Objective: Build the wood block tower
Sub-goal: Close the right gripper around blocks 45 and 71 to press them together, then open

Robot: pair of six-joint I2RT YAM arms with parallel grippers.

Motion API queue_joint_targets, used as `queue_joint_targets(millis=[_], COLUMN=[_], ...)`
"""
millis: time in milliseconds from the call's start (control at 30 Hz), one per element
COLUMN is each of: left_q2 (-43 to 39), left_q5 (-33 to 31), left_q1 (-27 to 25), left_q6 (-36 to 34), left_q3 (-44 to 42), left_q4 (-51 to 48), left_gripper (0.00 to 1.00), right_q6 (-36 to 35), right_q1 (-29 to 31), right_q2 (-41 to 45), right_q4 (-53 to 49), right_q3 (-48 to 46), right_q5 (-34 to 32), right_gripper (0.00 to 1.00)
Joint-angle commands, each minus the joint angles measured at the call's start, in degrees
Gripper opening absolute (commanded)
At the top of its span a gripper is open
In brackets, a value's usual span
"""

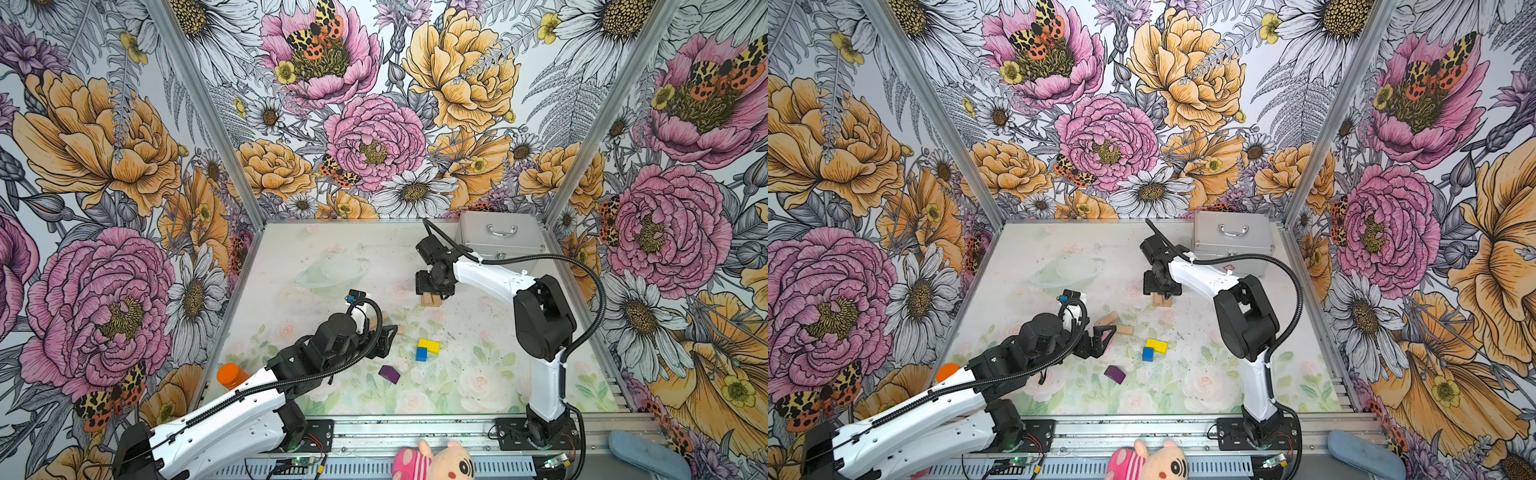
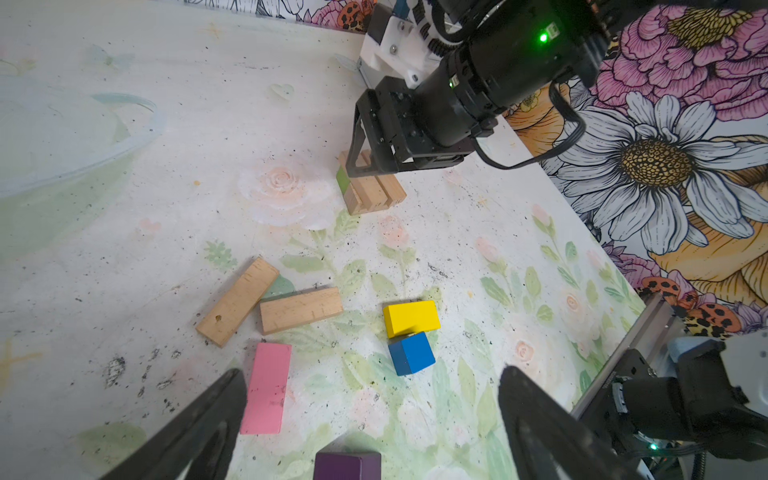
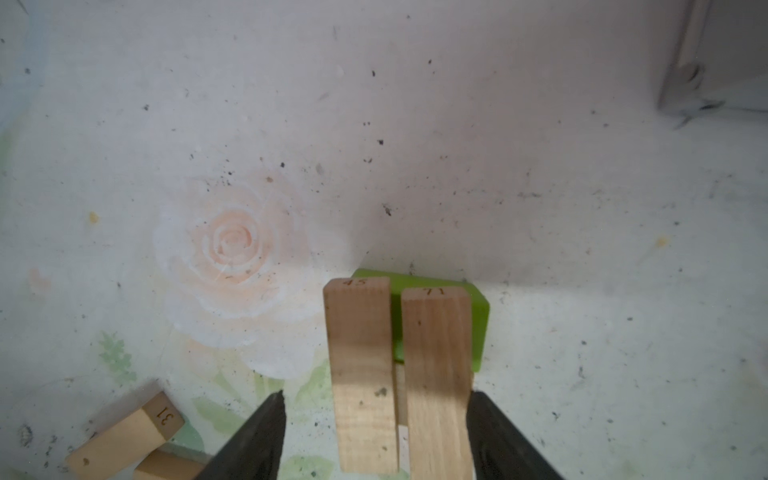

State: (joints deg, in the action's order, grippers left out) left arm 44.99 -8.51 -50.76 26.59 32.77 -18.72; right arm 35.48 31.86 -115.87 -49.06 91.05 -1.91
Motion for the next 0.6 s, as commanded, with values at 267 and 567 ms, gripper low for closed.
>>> queue_joint_targets(millis=[267,567], left_q2=[-2.6,-3.6], left_q5=[-0.8,-0.3], left_q1=[1.4,2.2], left_q6=[-0.5,-0.6], left_q3=[-2.2,-2.9], left_q4=[-0.4,-0.4], left_gripper=[0.96,0.96], right_q6=[0.9,1.1], right_q1=[0.2,0.1], right_q2=[-2.7,-4.2], right_q4=[-2.2,-2.8], right_q3=[3.2,3.8], right_q5=[-2.2,-2.1], right_gripper=[0.71,0.62])
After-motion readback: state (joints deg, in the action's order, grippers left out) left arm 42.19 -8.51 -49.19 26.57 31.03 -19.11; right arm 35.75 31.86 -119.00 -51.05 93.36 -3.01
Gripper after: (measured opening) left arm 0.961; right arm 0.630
